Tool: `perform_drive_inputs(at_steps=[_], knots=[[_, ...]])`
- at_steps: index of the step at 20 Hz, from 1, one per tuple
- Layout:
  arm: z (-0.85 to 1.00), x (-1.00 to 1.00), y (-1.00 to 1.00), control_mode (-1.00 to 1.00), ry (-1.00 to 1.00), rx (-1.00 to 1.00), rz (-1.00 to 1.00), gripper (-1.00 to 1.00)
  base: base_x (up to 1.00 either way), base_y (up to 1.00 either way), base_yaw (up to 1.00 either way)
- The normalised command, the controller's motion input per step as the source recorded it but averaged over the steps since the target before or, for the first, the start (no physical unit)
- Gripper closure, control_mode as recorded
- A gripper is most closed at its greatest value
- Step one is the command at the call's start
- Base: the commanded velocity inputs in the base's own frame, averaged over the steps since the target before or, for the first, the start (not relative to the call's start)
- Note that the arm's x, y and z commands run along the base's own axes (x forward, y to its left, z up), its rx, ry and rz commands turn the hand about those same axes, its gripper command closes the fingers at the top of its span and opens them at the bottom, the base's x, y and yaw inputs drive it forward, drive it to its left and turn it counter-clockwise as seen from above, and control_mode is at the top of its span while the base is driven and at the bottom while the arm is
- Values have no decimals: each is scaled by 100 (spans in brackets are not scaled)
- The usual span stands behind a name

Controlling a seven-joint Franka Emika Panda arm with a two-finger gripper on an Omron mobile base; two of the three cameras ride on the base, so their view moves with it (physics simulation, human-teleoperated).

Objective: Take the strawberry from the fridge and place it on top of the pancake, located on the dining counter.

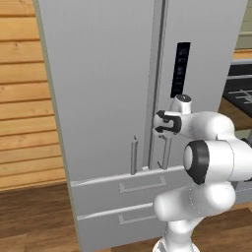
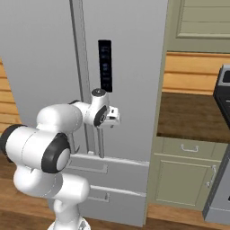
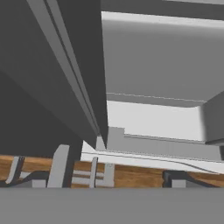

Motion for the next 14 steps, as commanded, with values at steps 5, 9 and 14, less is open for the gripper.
perform_drive_inputs(at_steps=[5,9,14], knots=[[-28,-15,6,-100,0,0,0,-100,0,0,0],[-34,-9,37,-100,0,0,0,-100,0,0,0],[-24,-11,15,-100,0,0,0,100,0,0,0]])
